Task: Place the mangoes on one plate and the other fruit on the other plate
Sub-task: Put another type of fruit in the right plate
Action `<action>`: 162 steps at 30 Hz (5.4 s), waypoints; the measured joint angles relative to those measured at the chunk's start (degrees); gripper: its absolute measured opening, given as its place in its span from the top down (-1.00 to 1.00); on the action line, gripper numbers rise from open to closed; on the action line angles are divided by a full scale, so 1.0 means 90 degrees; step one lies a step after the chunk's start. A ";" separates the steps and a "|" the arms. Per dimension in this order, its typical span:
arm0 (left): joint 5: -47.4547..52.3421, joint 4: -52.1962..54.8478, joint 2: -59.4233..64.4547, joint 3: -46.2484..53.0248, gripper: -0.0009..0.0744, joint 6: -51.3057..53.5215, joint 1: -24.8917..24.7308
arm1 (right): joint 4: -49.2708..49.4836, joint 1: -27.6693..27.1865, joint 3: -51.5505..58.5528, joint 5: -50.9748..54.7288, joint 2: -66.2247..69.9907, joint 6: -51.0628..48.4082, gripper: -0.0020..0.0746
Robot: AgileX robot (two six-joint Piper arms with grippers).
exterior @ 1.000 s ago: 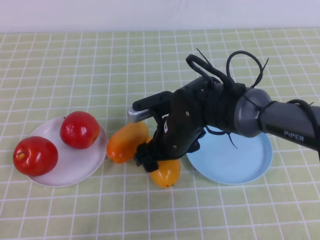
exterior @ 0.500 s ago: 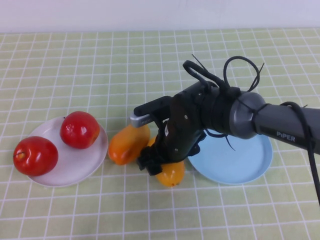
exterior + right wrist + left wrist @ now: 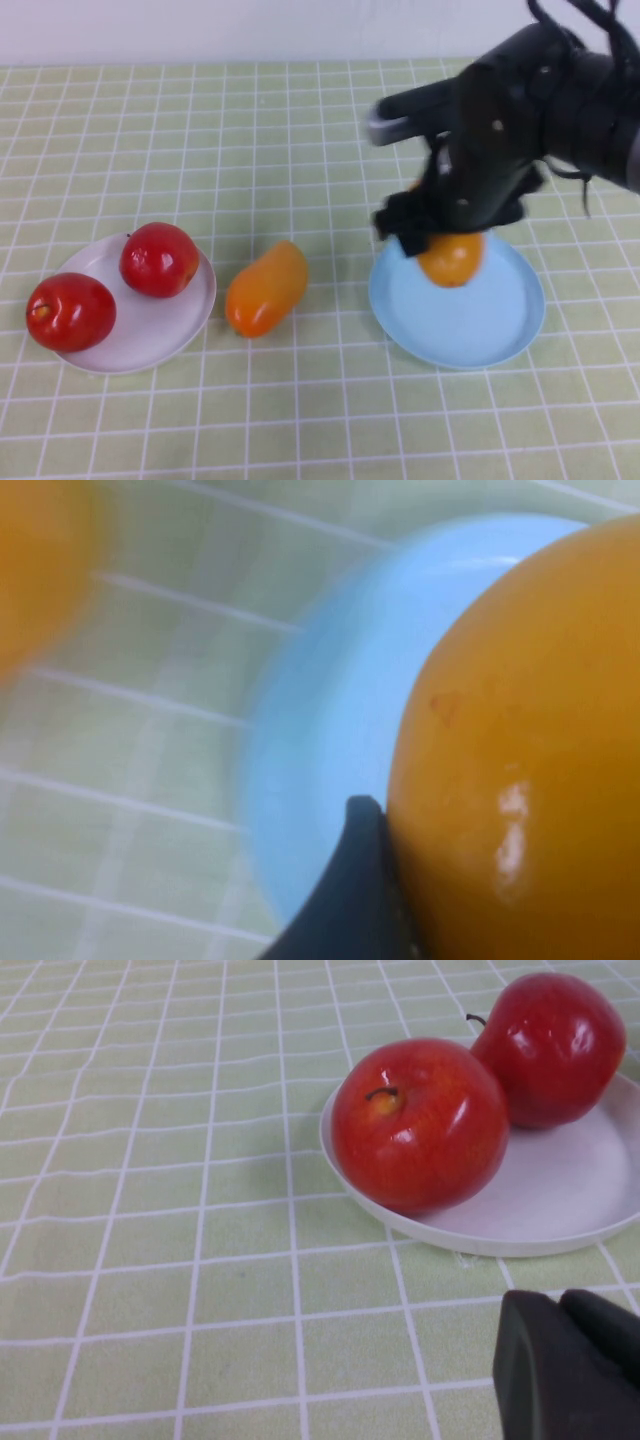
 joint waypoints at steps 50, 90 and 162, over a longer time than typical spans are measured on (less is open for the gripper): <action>0.0000 0.0000 0.0000 0.0000 0.97 0.0000 0.0000 | 0.2910 0.0399 -0.1645 -0.1403 0.2221 0.0269 -0.85; 0.0000 0.0042 0.0000 0.0000 0.97 0.0000 0.0000 | 0.0836 0.0415 -0.2959 0.1175 0.2023 -0.0288 -0.50; 0.0000 0.0042 0.0000 0.0000 0.97 0.0000 0.0000 | 0.1303 -0.0529 0.3309 0.1247 -0.4578 -0.0589 0.98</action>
